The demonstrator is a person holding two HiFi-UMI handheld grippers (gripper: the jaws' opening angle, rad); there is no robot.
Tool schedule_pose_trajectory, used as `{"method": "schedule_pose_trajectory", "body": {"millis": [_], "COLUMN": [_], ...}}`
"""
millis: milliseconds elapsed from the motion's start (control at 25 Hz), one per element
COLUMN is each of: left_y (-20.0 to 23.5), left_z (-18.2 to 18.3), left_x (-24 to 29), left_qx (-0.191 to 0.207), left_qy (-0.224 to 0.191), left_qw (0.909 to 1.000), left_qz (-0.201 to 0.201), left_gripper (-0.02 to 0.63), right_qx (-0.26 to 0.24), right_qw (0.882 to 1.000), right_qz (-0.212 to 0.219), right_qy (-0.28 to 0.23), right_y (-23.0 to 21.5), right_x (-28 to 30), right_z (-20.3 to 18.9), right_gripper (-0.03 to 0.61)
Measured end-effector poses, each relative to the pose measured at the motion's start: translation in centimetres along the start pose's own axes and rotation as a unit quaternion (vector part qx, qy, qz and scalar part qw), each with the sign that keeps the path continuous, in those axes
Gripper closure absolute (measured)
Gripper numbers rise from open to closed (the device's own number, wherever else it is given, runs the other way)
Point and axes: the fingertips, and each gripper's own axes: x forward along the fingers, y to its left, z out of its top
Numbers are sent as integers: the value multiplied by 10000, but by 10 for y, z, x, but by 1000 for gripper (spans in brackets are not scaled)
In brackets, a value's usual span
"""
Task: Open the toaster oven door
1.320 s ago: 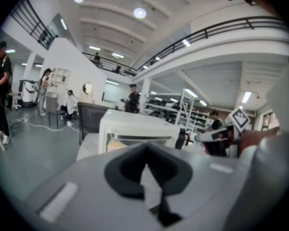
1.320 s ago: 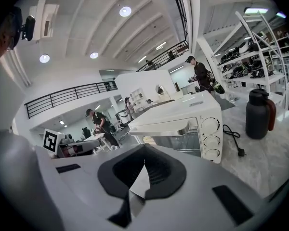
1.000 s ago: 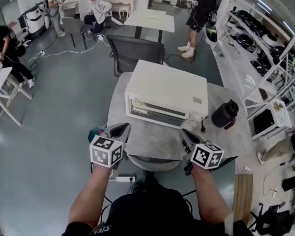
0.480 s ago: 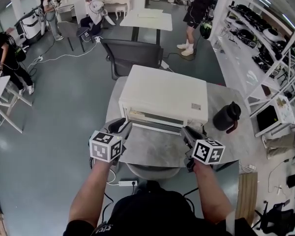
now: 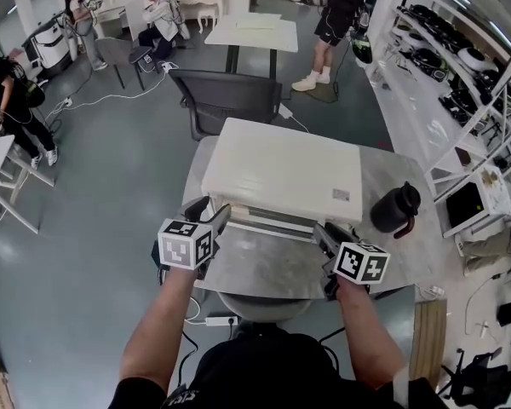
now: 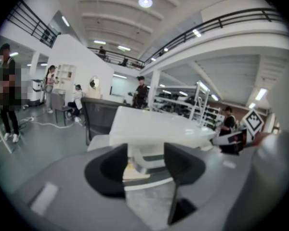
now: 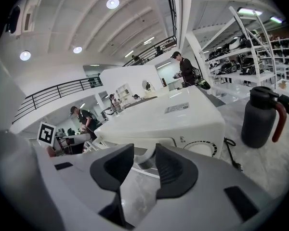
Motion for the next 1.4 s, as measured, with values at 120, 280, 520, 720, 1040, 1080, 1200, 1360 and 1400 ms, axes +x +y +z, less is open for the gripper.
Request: {"method": "schedule_pose_trajectory", "body": {"millis": [120, 280, 520, 720, 1040, 1080, 1200, 1360, 1400], "left_y": [3, 6, 4, 1, -4, -5, -6, -9, -10], "left_z": [-3, -14, -15, -18, -32, -34, -43, -55, -58], "left_x": [7, 19, 23, 23, 8, 5, -3, -13, -16], "left_qx": [-4, -20, -136, -141, -188, -214, -288, -326, -317], "left_qy": [109, 309, 205, 157, 202, 198, 214, 284, 315], "left_qw": [9999, 9995, 9996, 9997, 9993, 9993, 9990, 9986, 9985], "left_qz": [8, -56, -138, -155, -251, -252, -277, -308, -308], "left_gripper": [356, 350, 357, 397, 396, 396, 396, 394, 394], "right_qx": [39, 116, 132, 108, 95, 108, 142, 192, 201], "right_qw": [10000, 9999, 9998, 9999, 9998, 9998, 9997, 9996, 9995], "right_qz": [-23, 23, -49, -111, -156, -163, -174, -187, -199], "right_qy": [39, 91, 120, 22, -38, -35, 11, 113, 138], "right_y": [-1, -2, -4, -3, 4, 5, 9, 12, 13], "right_x": [3, 9, 11, 11, -2, -4, -9, -16, -18], "right_z": [-1, -3, -1, -3, -19, -22, -32, -45, -49], "right_gripper": [439, 430, 427, 430, 433, 433, 434, 434, 434]}}
